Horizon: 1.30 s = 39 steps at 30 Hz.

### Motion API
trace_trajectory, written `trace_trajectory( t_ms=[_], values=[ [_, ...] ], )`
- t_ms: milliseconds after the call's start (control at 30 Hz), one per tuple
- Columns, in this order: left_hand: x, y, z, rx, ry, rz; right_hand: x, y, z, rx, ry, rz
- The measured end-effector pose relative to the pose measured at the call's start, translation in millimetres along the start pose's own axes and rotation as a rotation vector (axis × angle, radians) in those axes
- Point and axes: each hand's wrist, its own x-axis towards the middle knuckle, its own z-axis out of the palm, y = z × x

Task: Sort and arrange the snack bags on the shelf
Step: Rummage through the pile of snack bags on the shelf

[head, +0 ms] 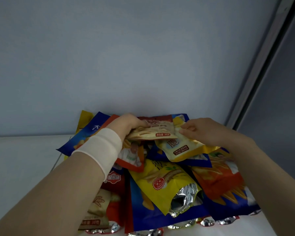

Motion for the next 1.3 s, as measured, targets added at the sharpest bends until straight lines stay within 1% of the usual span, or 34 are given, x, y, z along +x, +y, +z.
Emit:
trace_trajectory(
  t_ms=[67,133,233,300,400,467,533,567,600,633,667,700,733,767,800,867,900,933,967,1000,1033,1067,1100,1133,1233,1300],
  values=[
    [-7,1,-4,-0.172,0.036,0.07,-2,-2,-1,0.022,0.009,0.009],
    [-15,2,-7,-0.378,0.076,0.221,-4,-5,-2,0.104,0.058,0.018],
    [-37,4,-10,-0.584,0.144,0.459,-5,-12,-2,0.399,0.188,0.007],
    [-52,8,-8,-0.664,0.16,0.567,-6,-18,0,0.661,0.235,-0.013],
    [-70,14,-7,-0.693,0.201,0.684,-11,-29,3,1.002,0.236,-0.077],
    [-75,14,-8,-0.626,0.317,0.739,-12,-32,4,1.115,0.282,-0.099],
    [-81,14,-8,-0.468,0.518,0.781,-13,-33,1,1.102,0.392,-0.112],
    [-87,14,-6,-0.403,0.573,0.803,-14,-34,0,1.031,0.468,-0.12],
    [-93,15,-3,-0.378,0.557,0.824,-15,-35,0,0.918,0.556,-0.136],
    [-99,18,0,-0.394,0.469,0.832,-18,-37,0,0.795,0.639,-0.167],
    [-106,22,2,-0.444,0.338,0.821,-21,-41,1,0.693,0.703,-0.215],
    [-113,28,3,-0.511,0.21,0.797,-26,-46,3,0.614,0.737,-0.273],
    [-119,33,3,-0.567,0.121,0.767,-29,-51,4,0.538,0.756,-0.333],
    [-123,38,2,-0.599,0.087,0.738,-33,-54,6,0.459,0.752,-0.391],
    [-125,41,0,-0.624,0.101,0.713,-35,-56,7,0.39,0.717,-0.441],
    [-125,42,-4,-0.698,0.173,0.672,-41,-55,6,0.365,0.559,-0.503],
    [-123,40,-7,-0.745,0.198,0.659,-44,-54,5,0.42,0.478,-0.511],
    [-121,38,-11,-0.786,0.207,0.646,-48,-52,3,0.482,0.433,-0.505],
    [-120,35,-14,-0.82,0.195,0.63,-50,-50,2,0.532,0.436,-0.489],
    [-119,32,-17,-0.851,0.167,0.617,-52,-46,1,0.553,0.487,-0.458],
    [-120,29,-20,-0.873,0.134,0.607,-52,-42,1,0.577,0.544,-0.41],
    [-120,26,-22,-0.887,0.103,0.599,-53,-39,0,0.619,0.566,-0.339],
    [-122,24,-24,-0.895,0.068,0.596,-54,-36,0,0.69,0.528,-0.269],
    [-123,22,-24,-0.904,0.031,0.598,-56,-35,0,0.771,0.446,-0.237],
    [-129,20,-24,-0.902,-0.054,0.621,-63,-38,2,0.999,0.185,-0.316],
    [-132,20,-25,-0.883,-0.039,0.622,-65,-44,3,1.119,0.137,-0.34]
  ],
)
